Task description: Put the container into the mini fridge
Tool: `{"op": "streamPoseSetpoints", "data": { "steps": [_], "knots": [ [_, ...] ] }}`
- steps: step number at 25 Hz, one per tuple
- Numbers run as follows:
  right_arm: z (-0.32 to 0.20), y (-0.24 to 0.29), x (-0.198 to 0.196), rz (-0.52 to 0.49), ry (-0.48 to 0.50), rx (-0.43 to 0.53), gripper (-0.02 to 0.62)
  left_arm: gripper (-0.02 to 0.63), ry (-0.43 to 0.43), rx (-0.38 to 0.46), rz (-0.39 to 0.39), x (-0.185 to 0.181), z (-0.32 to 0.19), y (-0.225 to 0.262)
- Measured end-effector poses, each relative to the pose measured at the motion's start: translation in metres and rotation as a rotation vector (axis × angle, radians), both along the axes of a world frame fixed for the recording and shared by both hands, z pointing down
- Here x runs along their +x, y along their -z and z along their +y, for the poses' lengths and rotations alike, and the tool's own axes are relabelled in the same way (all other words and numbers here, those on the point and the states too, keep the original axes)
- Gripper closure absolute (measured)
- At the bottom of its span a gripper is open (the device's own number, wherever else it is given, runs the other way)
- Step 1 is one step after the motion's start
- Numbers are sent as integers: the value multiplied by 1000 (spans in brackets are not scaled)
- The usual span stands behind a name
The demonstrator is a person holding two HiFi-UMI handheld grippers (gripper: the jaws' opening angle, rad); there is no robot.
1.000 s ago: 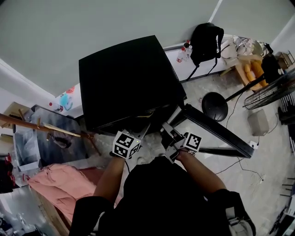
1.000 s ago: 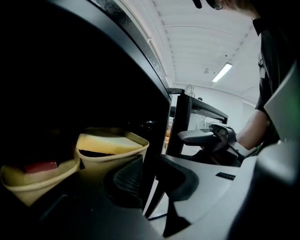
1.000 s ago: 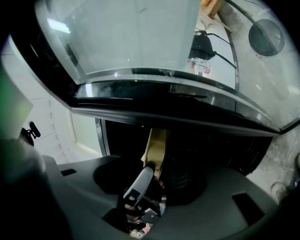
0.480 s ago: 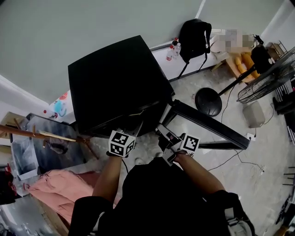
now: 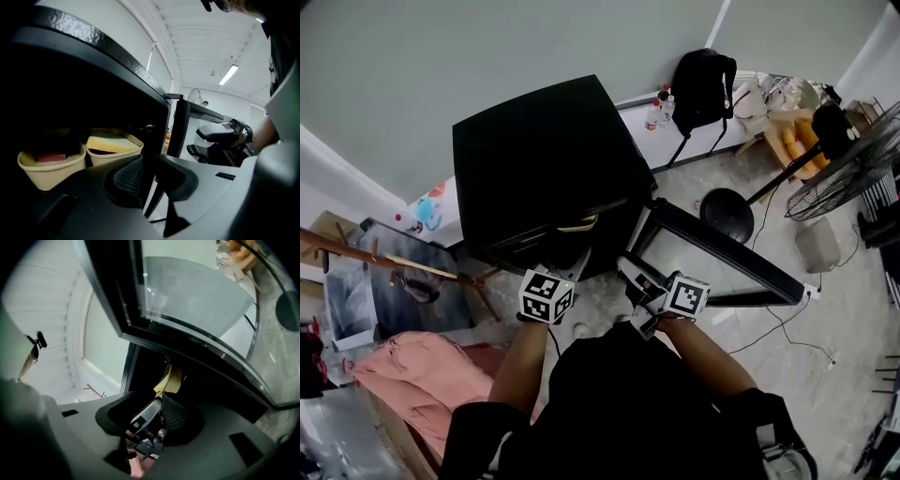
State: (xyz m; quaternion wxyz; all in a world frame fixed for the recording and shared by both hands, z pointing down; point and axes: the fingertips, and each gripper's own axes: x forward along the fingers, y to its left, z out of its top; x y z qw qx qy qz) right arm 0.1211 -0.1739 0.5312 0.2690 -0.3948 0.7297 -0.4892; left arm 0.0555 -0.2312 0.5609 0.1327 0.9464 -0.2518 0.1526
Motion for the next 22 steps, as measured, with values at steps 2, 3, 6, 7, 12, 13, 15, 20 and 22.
{"op": "streamPoseSetpoints", "data": {
  "steps": [2, 3, 6, 7, 12, 13, 15, 20, 22],
  "knots": [
    [0, 6, -8, 85, 25, 14, 417, 518, 20, 10, 16, -6, 3, 9],
    [0, 10, -12, 128, 41, 26, 418, 518, 33, 15, 24, -9, 4, 13],
    [-2, 27, -24, 252, 77, 93, 439, 518, 78, 28, 50, -23, 11, 23],
    [-3, 33, -27, 292, 84, 124, 443, 520, 97, 33, 58, -29, 13, 27],
    [-10, 63, -33, 439, 80, 266, 472, 540, 212, 80, 110, -55, 15, 55],
    [-11, 69, -33, 460, 76, 291, 484, 546, 236, 92, 117, -63, 16, 62],
    [-13, 78, -34, 502, 71, 335, 498, 551, 287, 112, 133, -79, 17, 74],
    [-15, 91, -41, 586, 73, 424, 518, 561, 412, 158, 186, -124, 22, 104],
    [-13, 97, -47, 628, 79, 469, 532, 563, 455, 188, 201, -139, 24, 118]
  ]
}}
